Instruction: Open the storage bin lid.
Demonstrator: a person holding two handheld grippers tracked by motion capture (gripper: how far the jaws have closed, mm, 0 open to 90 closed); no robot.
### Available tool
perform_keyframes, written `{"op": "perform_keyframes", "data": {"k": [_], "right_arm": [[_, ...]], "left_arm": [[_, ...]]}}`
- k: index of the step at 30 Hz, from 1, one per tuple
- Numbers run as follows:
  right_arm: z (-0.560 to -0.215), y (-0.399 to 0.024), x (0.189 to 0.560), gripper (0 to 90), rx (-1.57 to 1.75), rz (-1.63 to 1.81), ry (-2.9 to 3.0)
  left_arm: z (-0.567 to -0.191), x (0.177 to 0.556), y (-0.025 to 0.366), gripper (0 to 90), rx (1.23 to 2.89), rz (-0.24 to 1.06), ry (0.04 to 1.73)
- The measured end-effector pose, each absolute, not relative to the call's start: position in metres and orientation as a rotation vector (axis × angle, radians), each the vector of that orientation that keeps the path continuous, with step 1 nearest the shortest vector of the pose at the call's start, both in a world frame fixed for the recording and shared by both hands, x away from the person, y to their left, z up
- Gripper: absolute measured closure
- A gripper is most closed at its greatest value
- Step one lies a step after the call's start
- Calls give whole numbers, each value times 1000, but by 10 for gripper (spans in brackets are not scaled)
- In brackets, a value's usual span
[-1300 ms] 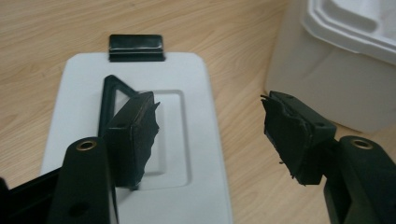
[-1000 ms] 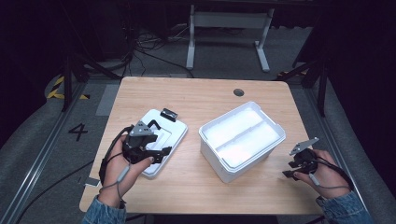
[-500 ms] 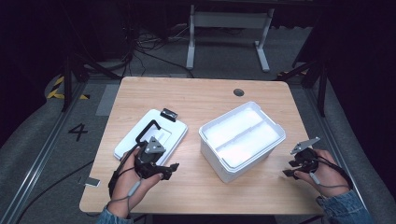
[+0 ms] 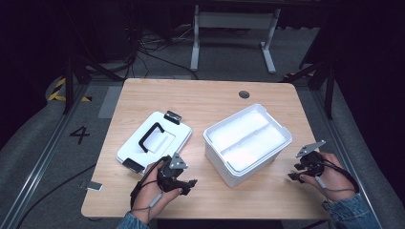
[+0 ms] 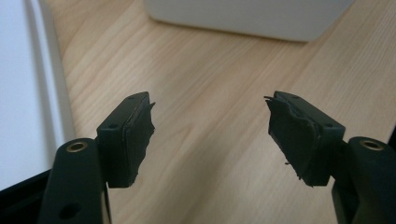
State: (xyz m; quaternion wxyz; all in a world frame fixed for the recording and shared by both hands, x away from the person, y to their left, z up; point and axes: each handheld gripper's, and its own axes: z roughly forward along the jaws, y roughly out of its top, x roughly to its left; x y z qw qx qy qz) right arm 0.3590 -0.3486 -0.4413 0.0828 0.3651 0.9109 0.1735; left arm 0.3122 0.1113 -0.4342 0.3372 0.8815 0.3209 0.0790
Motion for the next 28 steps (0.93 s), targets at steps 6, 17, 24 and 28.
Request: {"op": "perform_keyframes", "data": {"k": [6,17,24,28], "right_arm": [[-444,-348,359,506,1090,511,2722],[-449,-348,359,505,1089,496,2713],[-450,-349,359,504,1098,508,2699],[-450,-350,358,504,1098,509,2694]], "left_arm": [[-451,316,105,311,2329,185,841],[-464,318,95,306,2261,246,865],[-472,315,86,301,2233,265,878],[-471,315,85,301,2235,264,867]]}}
